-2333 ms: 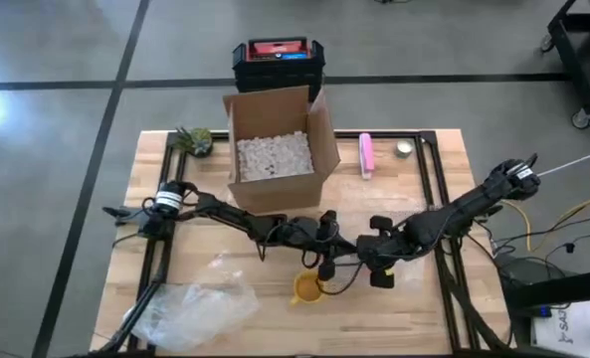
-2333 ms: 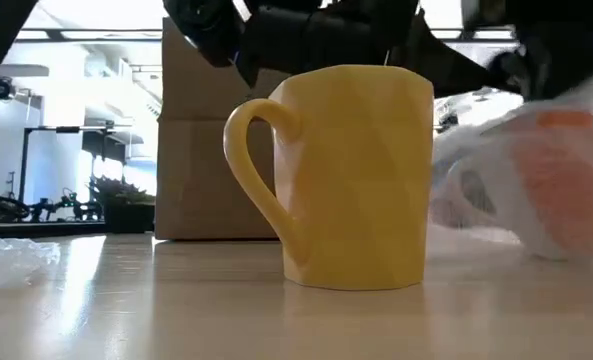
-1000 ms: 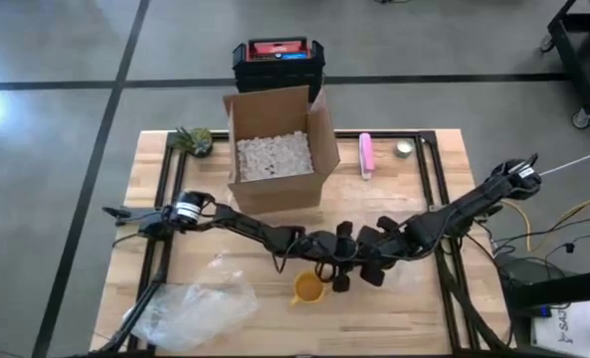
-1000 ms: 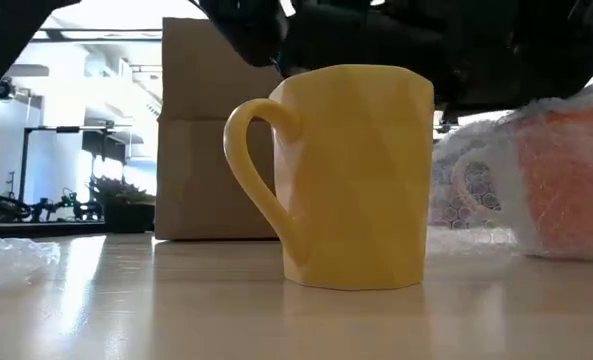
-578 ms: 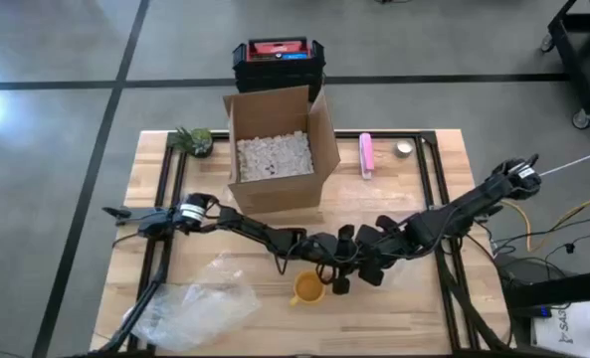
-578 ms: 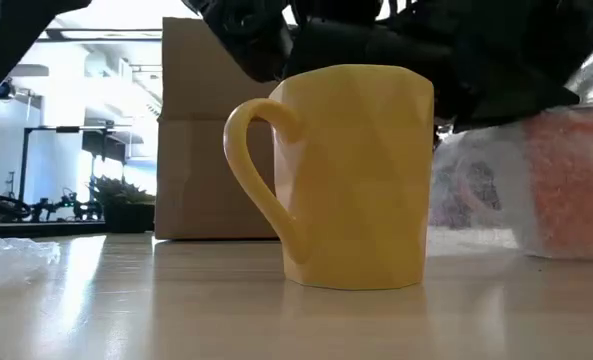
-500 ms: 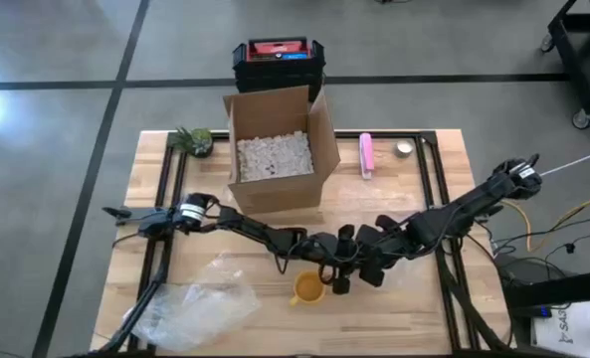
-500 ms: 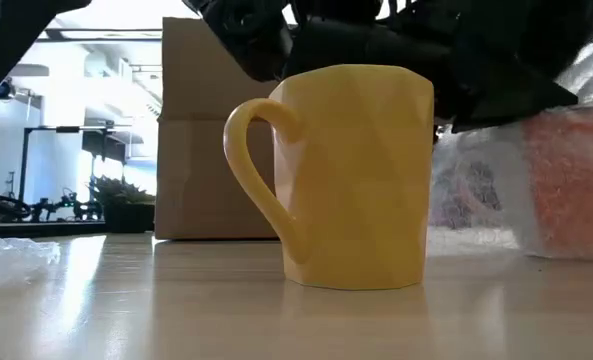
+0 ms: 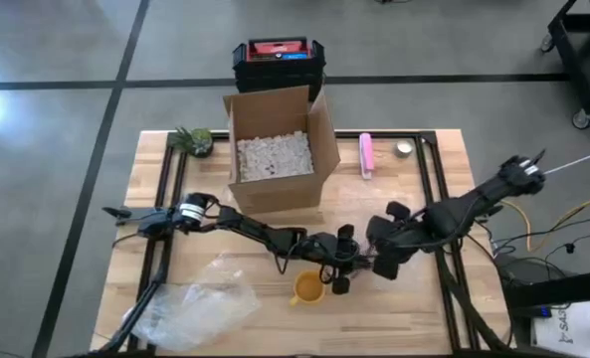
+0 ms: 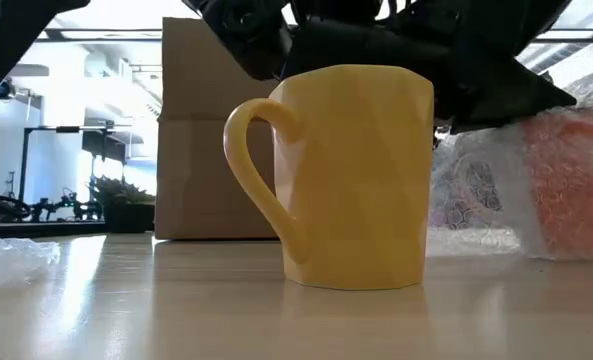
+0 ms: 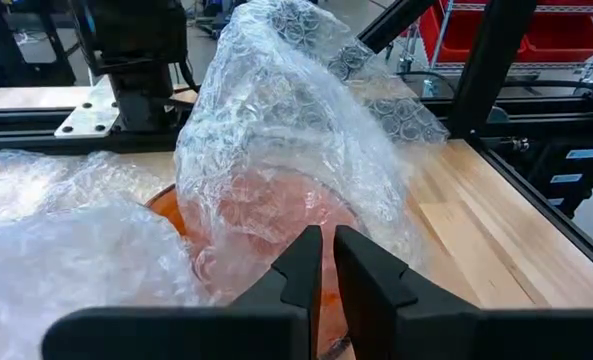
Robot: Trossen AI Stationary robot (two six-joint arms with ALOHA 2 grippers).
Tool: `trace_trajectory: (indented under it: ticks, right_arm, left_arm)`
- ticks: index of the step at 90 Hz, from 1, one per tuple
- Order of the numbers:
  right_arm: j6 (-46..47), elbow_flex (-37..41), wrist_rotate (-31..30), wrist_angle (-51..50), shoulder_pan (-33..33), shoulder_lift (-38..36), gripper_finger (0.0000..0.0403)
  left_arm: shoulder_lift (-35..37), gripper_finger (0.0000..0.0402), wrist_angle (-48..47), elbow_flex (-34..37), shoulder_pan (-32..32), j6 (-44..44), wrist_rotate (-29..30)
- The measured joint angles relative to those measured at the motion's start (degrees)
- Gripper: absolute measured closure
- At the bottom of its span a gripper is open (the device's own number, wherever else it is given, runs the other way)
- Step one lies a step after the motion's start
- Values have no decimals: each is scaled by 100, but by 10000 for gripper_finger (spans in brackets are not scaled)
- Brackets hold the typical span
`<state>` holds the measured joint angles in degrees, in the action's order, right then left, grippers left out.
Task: Wrap mug
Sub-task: Wrap the orange mug in the right transparent bubble wrap
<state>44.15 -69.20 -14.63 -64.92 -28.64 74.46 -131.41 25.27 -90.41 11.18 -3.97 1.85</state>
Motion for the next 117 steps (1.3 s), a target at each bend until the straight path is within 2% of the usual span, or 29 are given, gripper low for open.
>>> trace_trajectory:
  ticks: [9, 21, 49, 71, 87, 97, 102, 109, 117]
  right_arm:
    - [123, 358, 337, 108, -87, 86, 403]
    - [21, 1023, 850, 740, -108, 335, 403]
    - [-402, 1589, 708, 1391, 192, 733, 403]
    - [-506, 1569, 693, 1532, 204, 758, 403]
    - [-587, 1562, 669, 1560, 205, 761, 403]
    - [-677, 1562, 659, 1582, 205, 761, 403]
    - [-736, 1564, 654, 1589, 205, 761, 403]
    - [-775, 1564, 651, 1599, 205, 761, 403]
    - [-793, 1566, 623, 1599, 203, 761, 403]
  left_arm:
    - [0, 382, -1, 2, 0, -2, 0]
    - [2, 382, -1, 4, -2, 1, 1]
    - [53, 382, 8, 6, -9, 4, 24]
    - [605, 382, -854, 48, 7, 128, 68]
    - [1129, 382, -1765, 30, 13, 241, 848]
    - [1152, 382, -2030, 34, -8, 362, 1483]
    - [1053, 382, -1944, 43, -46, 343, 1606]
    - [845, 382, -1610, 47, -87, 289, 1448]
    - [575, 382, -943, 59, -103, 364, 796]
